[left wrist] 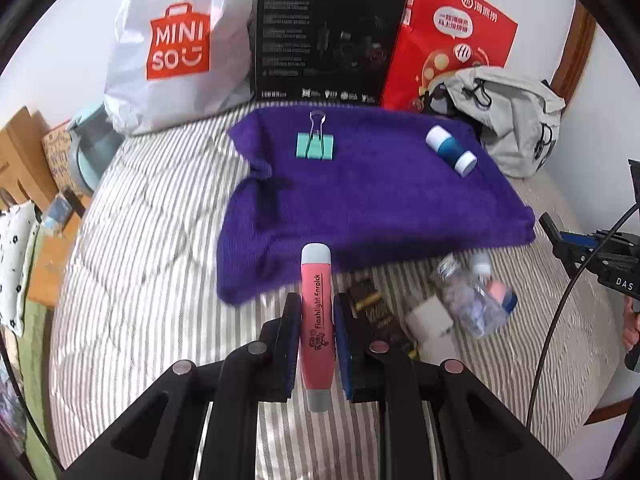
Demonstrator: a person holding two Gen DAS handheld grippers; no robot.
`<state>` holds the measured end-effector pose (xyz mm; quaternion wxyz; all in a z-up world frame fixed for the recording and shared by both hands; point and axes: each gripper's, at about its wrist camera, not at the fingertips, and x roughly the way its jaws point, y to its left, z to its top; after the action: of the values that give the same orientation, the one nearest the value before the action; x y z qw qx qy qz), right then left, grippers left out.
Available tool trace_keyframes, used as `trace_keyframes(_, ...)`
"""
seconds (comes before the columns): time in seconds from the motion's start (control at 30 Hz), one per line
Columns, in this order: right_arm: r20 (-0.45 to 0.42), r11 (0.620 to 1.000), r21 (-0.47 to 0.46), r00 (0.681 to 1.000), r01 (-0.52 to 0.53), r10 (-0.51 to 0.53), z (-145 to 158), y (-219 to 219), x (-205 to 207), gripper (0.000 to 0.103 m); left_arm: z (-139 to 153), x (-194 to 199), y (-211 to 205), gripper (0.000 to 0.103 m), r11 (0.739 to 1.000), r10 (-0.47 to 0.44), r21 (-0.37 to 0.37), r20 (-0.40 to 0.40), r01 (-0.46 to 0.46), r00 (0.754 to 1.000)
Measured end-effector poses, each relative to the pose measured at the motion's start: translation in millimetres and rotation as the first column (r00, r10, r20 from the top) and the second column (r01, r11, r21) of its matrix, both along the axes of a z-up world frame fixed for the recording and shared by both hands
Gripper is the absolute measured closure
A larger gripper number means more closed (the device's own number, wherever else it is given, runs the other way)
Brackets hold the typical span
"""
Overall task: Organize rigid objects
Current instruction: 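Carry the highlighter and power bank onto the towel and release both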
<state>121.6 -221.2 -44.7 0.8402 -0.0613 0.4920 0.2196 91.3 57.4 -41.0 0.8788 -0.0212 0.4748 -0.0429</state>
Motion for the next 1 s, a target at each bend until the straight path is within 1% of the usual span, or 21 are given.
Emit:
trace_keyframes(0.2,0.019,1.0,0.009,1.0,0.0,0.0,8,3,21,0.081,13,22,0,0.087,1.0,-0.013,-0.009,0.024,0.013,1.0)
trace_keyframes(0.27,0.017,1.0,0.011,1.0,0.0,0.0,9,5,32,0.081,14,34,-1,0.087,1.0,-0.017,0.001,0.028,0.017,0.999)
trace_keyframes(0.4,0.013,1.0,0.014,1.0,0.0,0.0,9,9,49,0.081,12,56,-1,0.087,1.0,-0.023,-0.005,0.024,0.023,0.999)
trace_keyframes(0.5,0.01,1.0,-0.001,1.0,0.002,-0.002,6,13,63,0.081,4,77,0,0.087,1.0,-0.023,-0.006,0.007,0.023,1.0)
trace_keyframes(0.77,-0.048,0.998,-0.056,0.999,-0.001,-0.002,-26,23,101,0.081,-16,118,0,0.087,1.0,-0.02,-0.022,-0.025,0.02,0.999)
trace_keyframes(1.0,-0.076,0.995,-0.098,0.997,-0.01,0.003,-48,30,113,0.081,-34,139,-1,0.087,1.0,-0.023,-0.021,-0.058,0.022,0.998)
